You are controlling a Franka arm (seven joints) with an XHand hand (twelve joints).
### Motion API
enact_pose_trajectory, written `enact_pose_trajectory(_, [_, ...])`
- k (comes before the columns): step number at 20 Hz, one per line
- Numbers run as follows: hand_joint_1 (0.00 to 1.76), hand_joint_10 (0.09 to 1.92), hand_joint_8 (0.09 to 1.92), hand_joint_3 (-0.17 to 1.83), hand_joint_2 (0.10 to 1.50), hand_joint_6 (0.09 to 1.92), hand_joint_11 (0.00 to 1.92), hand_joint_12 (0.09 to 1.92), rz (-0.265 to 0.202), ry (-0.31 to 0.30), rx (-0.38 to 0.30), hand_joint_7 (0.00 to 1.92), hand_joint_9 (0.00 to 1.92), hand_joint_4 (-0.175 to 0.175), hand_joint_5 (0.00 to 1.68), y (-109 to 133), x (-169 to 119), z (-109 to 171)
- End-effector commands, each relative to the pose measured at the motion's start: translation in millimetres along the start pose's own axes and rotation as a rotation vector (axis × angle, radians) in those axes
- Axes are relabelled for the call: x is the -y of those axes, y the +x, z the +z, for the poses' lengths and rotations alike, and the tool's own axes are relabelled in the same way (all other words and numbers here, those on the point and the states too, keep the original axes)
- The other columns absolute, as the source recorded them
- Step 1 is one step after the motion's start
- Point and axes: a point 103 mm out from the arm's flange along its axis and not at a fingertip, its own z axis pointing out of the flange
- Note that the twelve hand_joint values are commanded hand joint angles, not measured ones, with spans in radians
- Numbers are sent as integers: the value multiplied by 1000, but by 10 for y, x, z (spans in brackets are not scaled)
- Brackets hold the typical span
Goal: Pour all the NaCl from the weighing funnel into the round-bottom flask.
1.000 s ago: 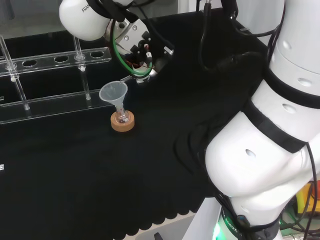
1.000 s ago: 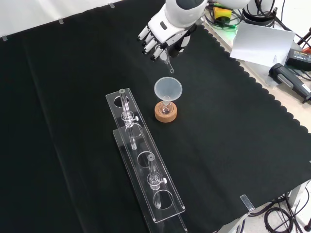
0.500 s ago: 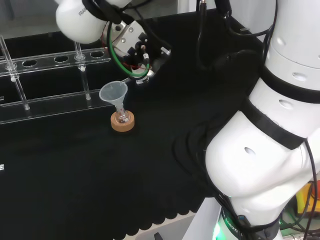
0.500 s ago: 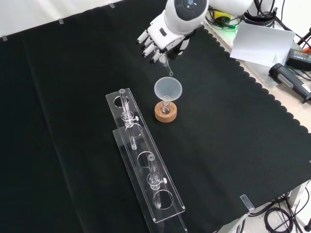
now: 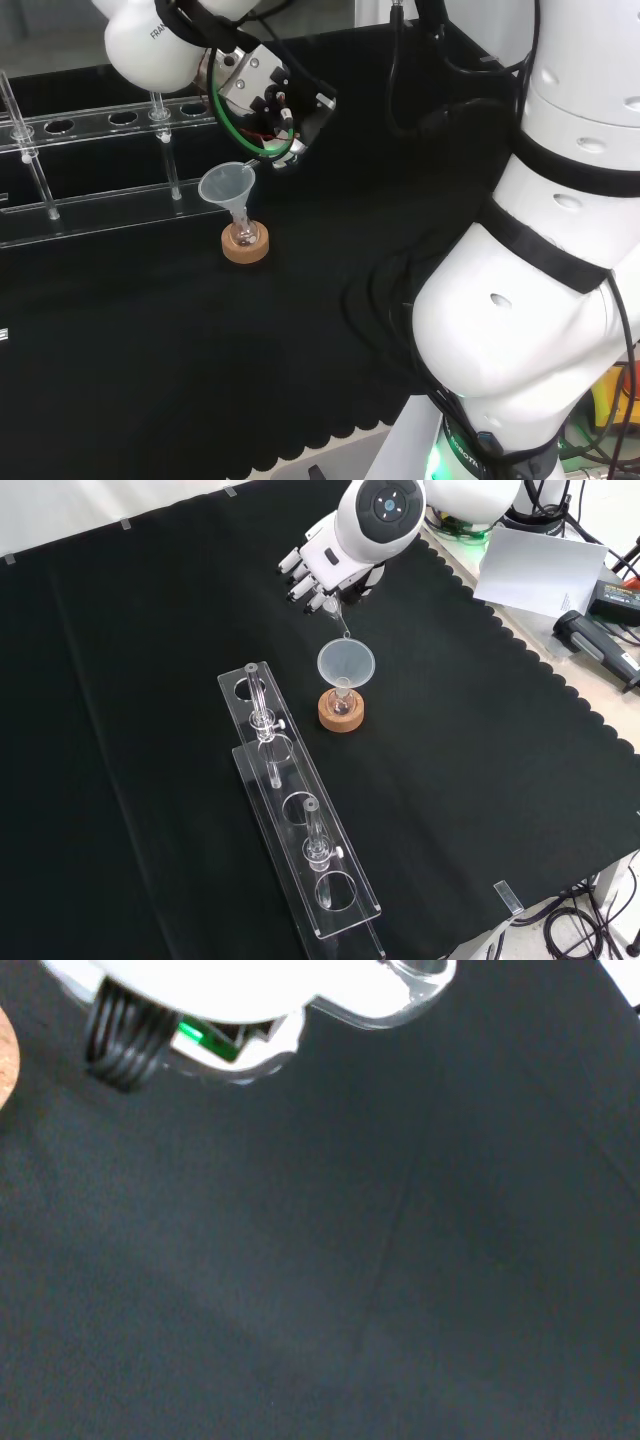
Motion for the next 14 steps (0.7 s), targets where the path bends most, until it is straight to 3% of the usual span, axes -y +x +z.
enact_pose_trajectory(1, [1147,269,642,629,626,405,814,1078,10,9,66,727,1097,175,1409,186,9,-237])
enact_pose_trajectory(7, [1147,268,642,630,626,409,814,1077,9,15,84,726,1097,175,1408,227,-3,-266])
enact_pose_trajectory(9, [1147,268,642,630,625,410,814,1077,4,13,63,725,1097,175,1408,105,-43,-103])
enact_pose_trajectory(14, [1147,267,643,631,625,412,813,1077,17,24,108,725,1097,175,1407,138,-53,-177])
